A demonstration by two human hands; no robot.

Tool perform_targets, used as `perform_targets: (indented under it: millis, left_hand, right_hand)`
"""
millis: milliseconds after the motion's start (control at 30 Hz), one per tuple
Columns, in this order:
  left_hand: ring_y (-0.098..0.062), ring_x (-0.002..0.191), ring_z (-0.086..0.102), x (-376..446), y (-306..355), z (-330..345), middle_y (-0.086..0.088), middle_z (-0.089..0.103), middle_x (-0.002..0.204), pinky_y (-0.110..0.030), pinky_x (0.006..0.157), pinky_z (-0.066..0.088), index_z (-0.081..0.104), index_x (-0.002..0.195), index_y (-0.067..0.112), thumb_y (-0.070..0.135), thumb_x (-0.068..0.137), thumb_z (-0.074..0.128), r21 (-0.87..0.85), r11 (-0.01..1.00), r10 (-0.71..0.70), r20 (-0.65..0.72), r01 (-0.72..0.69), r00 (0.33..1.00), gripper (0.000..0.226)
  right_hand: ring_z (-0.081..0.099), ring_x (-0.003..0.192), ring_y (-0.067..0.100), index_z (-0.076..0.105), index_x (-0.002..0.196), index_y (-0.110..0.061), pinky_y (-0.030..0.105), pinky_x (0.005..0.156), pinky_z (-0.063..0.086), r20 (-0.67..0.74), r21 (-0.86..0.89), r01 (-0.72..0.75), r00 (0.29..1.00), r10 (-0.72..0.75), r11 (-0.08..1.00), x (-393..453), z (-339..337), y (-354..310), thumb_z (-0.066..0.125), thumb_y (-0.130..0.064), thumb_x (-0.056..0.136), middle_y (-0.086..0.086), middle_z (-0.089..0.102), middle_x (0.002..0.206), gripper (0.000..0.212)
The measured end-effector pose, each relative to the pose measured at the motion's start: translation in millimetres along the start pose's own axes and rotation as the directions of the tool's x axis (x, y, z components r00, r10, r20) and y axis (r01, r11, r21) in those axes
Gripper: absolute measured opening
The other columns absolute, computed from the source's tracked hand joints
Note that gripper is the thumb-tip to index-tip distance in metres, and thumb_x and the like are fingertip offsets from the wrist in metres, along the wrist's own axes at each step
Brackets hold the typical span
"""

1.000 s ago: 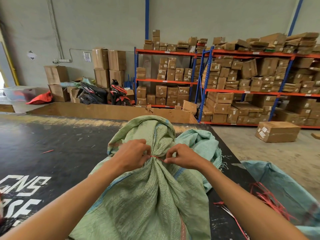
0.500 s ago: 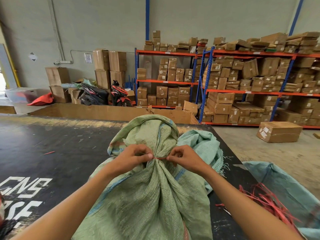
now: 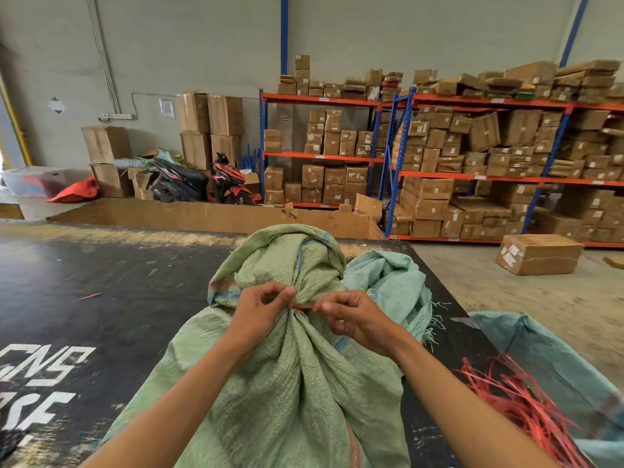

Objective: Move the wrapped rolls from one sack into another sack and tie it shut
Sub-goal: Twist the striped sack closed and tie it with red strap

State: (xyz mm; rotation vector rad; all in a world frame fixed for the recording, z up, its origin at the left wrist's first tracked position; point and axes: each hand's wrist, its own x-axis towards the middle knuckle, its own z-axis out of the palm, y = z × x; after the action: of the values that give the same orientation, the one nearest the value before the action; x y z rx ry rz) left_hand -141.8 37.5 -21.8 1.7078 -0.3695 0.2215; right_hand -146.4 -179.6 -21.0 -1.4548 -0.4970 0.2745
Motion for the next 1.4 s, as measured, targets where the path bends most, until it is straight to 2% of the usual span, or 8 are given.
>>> perform_targets:
  millis: [167, 233, 300, 367, 700, 967, 1167, 1400]
  left_hand:
    - [-0.008, 0.076, 0.067, 0, -3, 2, -0.003, 0.076, 0.081, -0.024, 0.076, 0.050, 0.077, 0.087, 0.012, 0.040, 0.081, 0.072, -0.095, 0.994, -0.055, -0.041, 0.051, 0.998, 0.030]
    - [-0.009, 0.086, 0.071, -2, -3, 2, -0.001, 0.077, 0.089, -0.025, 0.082, 0.051, 0.077, 0.094, 0.016, 0.031, 0.085, 0.073, -0.126, 0.989, -0.082, -0.029, 0.078, 0.996, 0.018]
    - [-0.010, 0.090, 0.071, -2, -4, 0, 0.000, 0.077, 0.093, -0.027, 0.085, 0.051, 0.077, 0.098, 0.016, 0.022, 0.087, 0.071, -0.135, 0.987, -0.092, -0.018, 0.089, 0.996, 0.013]
    - [-0.009, 0.091, 0.071, -4, -4, -1, 0.001, 0.078, 0.093, -0.026, 0.085, 0.051, 0.077, 0.099, 0.016, 0.019, 0.088, 0.070, -0.120, 0.990, -0.082, -0.020, 0.079, 0.996, 0.013]
    - [-0.001, 0.110, 0.065, -7, -5, 1, 0.010, 0.074, 0.111, -0.024, 0.100, 0.049, 0.074, 0.115, 0.019, 0.009, 0.092, 0.066, 0.161, 0.985, 0.055, 0.078, -0.067, 0.995, 0.027]
    - [-0.006, 0.079, 0.071, -8, -8, 11, 0.000, 0.073, 0.079, -0.021, 0.072, 0.051, 0.059, 0.089, 0.012, 0.004, 0.085, 0.073, 0.226, 0.972, 0.084, -0.082, -0.064, 0.993, 0.016]
    - [-0.007, 0.080, 0.068, -4, -13, 8, 0.013, 0.070, 0.076, -0.045, 0.072, 0.054, 0.044, 0.080, 0.034, 0.022, 0.085, 0.074, 0.476, 0.865, 0.200, -0.039, -0.158, 0.979, 0.032]
    - [-0.002, 0.077, 0.061, 0, -11, 9, 0.021, 0.068, 0.072, -0.043, 0.082, 0.046, 0.034, 0.075, 0.041, 0.027, 0.085, 0.071, 0.638, 0.737, 0.294, -0.005, -0.224, 0.956, 0.041]
  right_hand:
    - [0.030, 0.045, 0.009, 0.068, 0.107, 0.004, 0.021, 0.043, 0.022, -0.037, 0.160, 0.119, 0.993, -0.114, 0.980, 6, 12, 9, 0.068, -0.028, 0.090, 0.027, 0.046, 0.085, 0.036]
    - [0.028, 0.040, 0.008, 0.067, 0.101, 0.004, 0.020, 0.040, 0.023, -0.061, 0.166, 0.138, 0.990, -0.129, 0.977, 7, 16, 9, 0.066, -0.028, 0.094, 0.024, 0.053, 0.079, 0.032]
    - [0.027, 0.036, 0.006, 0.065, 0.093, 0.000, 0.020, 0.039, 0.019, -0.103, 0.116, 0.133, 0.987, -0.121, 0.984, 7, 19, 7, 0.066, -0.027, 0.093, 0.003, 0.056, 0.057, 0.028]
    - [0.027, 0.036, 0.007, 0.068, 0.093, -0.003, 0.025, 0.041, 0.017, -0.161, 0.014, 0.122, 0.980, -0.118, 0.992, 8, 22, 5, 0.065, -0.018, 0.094, -0.006, 0.060, 0.058, 0.016]
    - [0.043, 0.042, 0.013, 0.077, 0.103, -0.009, 0.018, 0.041, 0.033, -0.241, -0.280, 0.168, 0.941, -0.238, 0.945, 5, 26, 14, 0.069, -0.012, 0.092, 0.014, 0.075, 0.085, 0.014]
    - [0.046, 0.039, 0.015, 0.067, 0.102, -0.001, 0.017, 0.039, 0.035, -0.219, -0.287, 0.189, 0.941, -0.257, 0.939, 6, 29, 10, 0.070, -0.003, 0.089, 0.019, 0.072, 0.080, 0.013]
    - [0.044, 0.041, 0.018, 0.059, 0.122, -0.016, 0.020, 0.040, 0.034, -0.209, -0.322, 0.112, 0.960, -0.186, 0.940, 10, 25, 5, 0.072, -0.009, 0.089, 0.021, 0.072, 0.081, 0.036]
    - [0.047, 0.043, 0.016, 0.074, 0.105, -0.011, 0.019, 0.040, 0.036, -0.236, -0.380, 0.085, 0.954, -0.185, 0.921, 14, 25, 3, 0.072, -0.009, 0.089, 0.012, 0.074, 0.075, 0.016]
